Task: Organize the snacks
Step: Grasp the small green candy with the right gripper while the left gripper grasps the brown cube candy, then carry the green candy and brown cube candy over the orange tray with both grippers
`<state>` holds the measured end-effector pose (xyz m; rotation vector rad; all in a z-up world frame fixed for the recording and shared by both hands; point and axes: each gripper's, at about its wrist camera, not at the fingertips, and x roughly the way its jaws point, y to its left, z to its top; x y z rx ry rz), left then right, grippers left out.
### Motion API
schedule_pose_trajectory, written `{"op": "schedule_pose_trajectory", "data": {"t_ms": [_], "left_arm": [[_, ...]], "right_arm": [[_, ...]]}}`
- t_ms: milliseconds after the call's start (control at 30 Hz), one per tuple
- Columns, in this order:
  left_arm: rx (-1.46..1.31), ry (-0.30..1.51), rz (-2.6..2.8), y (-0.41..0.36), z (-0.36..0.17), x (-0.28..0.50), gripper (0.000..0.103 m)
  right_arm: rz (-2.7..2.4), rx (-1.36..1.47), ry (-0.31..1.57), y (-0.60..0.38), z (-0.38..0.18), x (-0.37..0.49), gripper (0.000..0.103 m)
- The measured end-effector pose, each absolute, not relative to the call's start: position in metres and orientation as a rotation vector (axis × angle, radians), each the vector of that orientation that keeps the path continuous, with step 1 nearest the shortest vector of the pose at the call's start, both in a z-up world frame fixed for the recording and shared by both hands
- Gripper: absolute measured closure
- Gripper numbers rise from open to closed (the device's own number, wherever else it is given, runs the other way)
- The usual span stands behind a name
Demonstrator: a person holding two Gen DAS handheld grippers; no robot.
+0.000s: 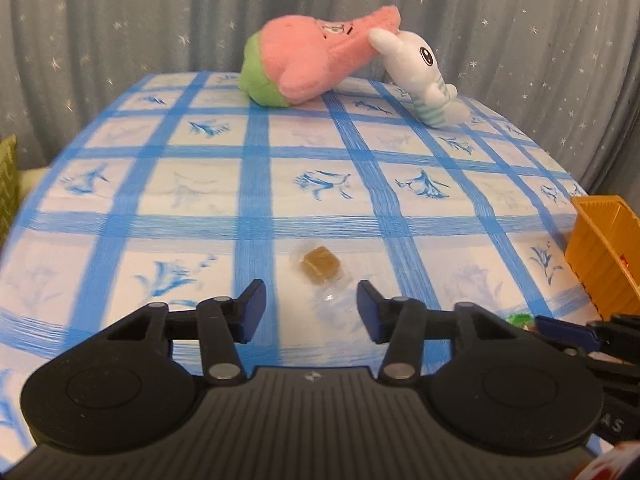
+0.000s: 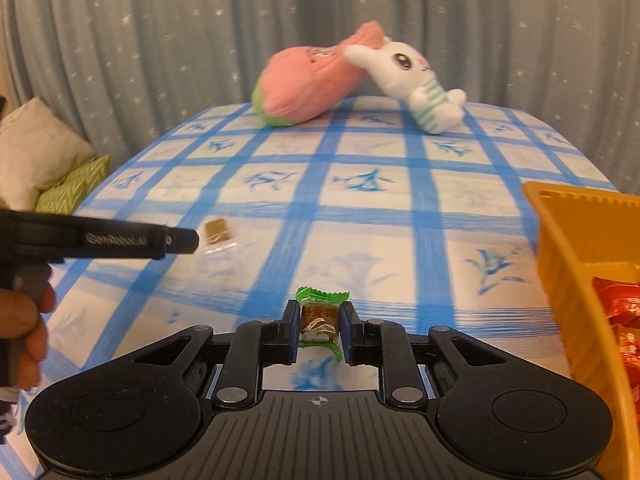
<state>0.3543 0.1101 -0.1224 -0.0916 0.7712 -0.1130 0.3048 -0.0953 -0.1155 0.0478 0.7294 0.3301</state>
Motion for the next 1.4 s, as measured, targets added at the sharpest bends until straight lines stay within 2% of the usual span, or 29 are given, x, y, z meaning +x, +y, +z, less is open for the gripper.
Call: {"op": "schedule_pose_trajectory", "data": {"t_ms": [400,633,700,1033,1400], "left_arm": [[-0.098,0.731,-0.068,0.091,-0.139,0.382,0.066],[-0.011,0.714,-0.061,0.081,-0.143,0.384,0.075],[0.001,0.711,-0.062,0.08,-0.143,0.382,0.083],[-0.014,0.757,-0.072,0.075,-0.135,0.367,0.084],[-0.056,0.763,-0.116,0.05,-0.115,0.31,0.084]], "right_arm": [[0.305,0.073,0.742,-0.117,-0.123,0.309,0.082],[0.299,0.089,0.759,-0.119,-0.132,0.313,0.082],[0.3,0.085,0.751,-0.119,-0.134,0.312,0.082],[0.287,0.112,0.752,-0.124,-0.131,0.307,0.082],[0.268,0.137,0.75,-0.143,-0.111,0.272,0.082]]}}
